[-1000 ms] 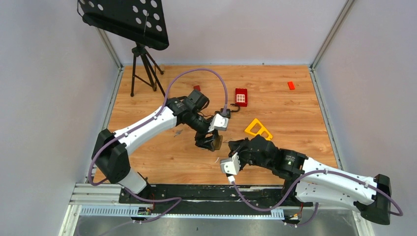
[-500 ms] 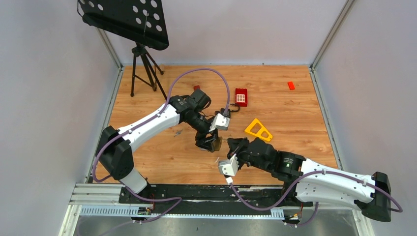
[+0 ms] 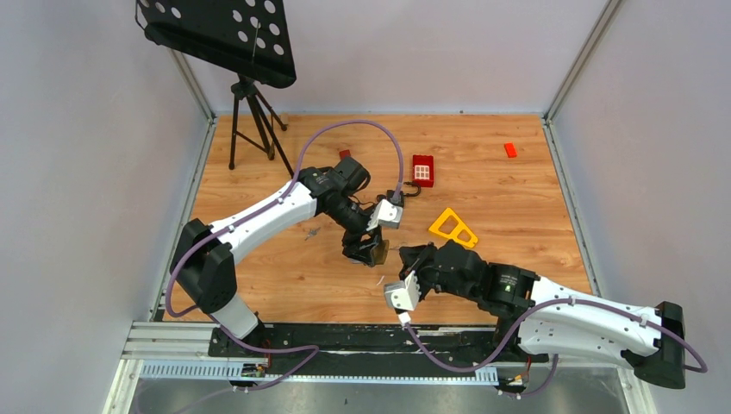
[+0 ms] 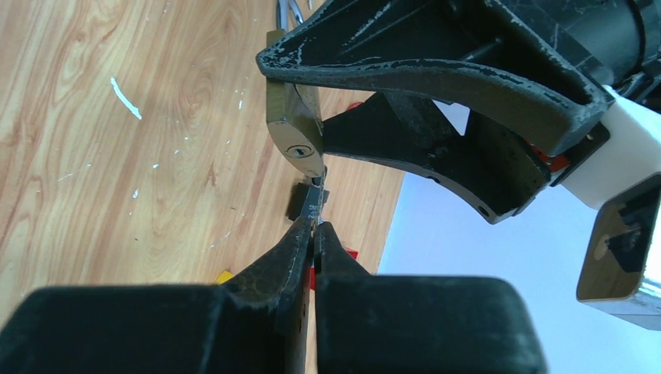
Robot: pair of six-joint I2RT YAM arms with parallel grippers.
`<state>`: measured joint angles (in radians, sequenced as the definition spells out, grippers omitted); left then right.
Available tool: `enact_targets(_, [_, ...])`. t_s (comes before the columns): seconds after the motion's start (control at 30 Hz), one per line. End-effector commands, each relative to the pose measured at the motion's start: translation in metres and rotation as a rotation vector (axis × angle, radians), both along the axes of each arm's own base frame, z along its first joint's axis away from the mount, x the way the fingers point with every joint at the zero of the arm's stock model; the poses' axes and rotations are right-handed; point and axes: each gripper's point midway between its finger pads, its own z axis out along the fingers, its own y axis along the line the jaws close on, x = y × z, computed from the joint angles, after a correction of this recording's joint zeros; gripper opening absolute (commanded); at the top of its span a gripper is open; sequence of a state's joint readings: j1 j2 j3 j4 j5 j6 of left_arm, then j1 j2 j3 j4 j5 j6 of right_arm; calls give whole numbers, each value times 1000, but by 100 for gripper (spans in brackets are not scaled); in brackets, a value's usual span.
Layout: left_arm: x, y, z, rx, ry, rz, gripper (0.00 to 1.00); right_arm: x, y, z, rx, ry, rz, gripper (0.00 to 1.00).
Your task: Unlock with the key
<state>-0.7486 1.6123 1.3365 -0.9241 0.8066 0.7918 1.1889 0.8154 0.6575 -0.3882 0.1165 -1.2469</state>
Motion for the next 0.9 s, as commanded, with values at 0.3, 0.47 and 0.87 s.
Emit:
enact_targets(0.3, [4, -14, 33, -115, -34, -26, 0, -7, 12, 11, 37, 41, 27, 0])
enact_targets(0.47, [3, -14, 34, -118, -26, -29, 0, -7, 14, 11, 38, 44, 29, 0])
enact_targets(0.87, [2, -14, 34, -120, -28, -32, 0, -5, 16, 12, 30, 31, 20, 0])
